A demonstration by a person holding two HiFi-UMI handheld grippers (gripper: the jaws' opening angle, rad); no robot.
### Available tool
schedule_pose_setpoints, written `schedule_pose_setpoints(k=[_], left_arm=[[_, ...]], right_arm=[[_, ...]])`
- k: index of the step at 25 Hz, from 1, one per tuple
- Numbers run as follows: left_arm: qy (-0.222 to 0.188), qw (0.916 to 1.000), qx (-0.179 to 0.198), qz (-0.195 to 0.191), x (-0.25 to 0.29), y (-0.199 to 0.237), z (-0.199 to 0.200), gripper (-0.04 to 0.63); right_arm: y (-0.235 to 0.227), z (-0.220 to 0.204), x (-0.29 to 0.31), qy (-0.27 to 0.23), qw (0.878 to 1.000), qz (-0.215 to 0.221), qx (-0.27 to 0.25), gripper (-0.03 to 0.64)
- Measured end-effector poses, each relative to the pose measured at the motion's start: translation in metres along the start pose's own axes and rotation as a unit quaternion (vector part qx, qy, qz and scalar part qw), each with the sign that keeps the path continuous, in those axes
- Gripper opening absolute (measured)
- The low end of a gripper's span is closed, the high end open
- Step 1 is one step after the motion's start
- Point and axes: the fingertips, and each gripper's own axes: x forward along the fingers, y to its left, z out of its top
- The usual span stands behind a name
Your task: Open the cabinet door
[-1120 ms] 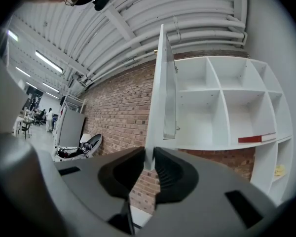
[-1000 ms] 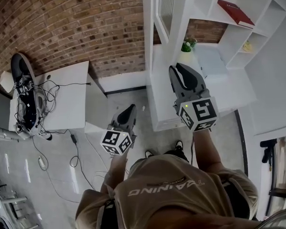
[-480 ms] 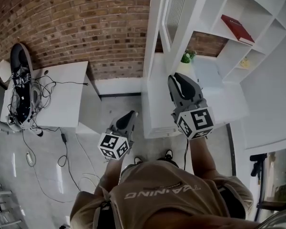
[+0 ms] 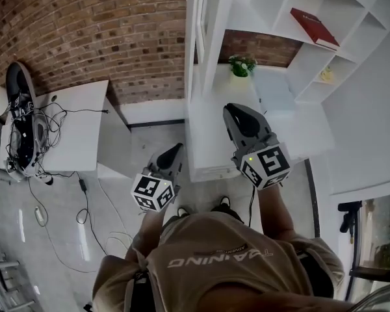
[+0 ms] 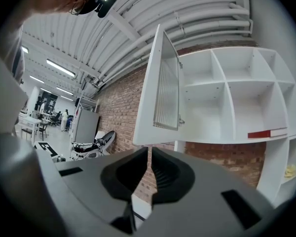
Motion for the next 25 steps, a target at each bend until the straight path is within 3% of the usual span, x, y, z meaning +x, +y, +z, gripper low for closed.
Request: schedule_pose_setpoints(k=[10, 18, 25], left_arm=[[-0.003, 0.9999, 0.014, -0.010, 0.046, -0.059, 0.011, 0.008], [0.018, 0.9993, 0.008, -0.031, 0.094, -0.118, -0.007, 0.008], [0.008, 0.9998, 0.006, -0.014, 0.130, -0.150, -0.020, 0.008]], right_arm=[[-0.054, -0.031, -0.048, 0.027, 0.999, 0.013, 0.019, 0.026], [-0.097, -0.064, -0.080, 0.057, 0.997, 0.019, 0.046, 0.026], [-0.132, -0.092, -0.110, 0.070, 0.996, 0.038, 0.046, 0.026]])
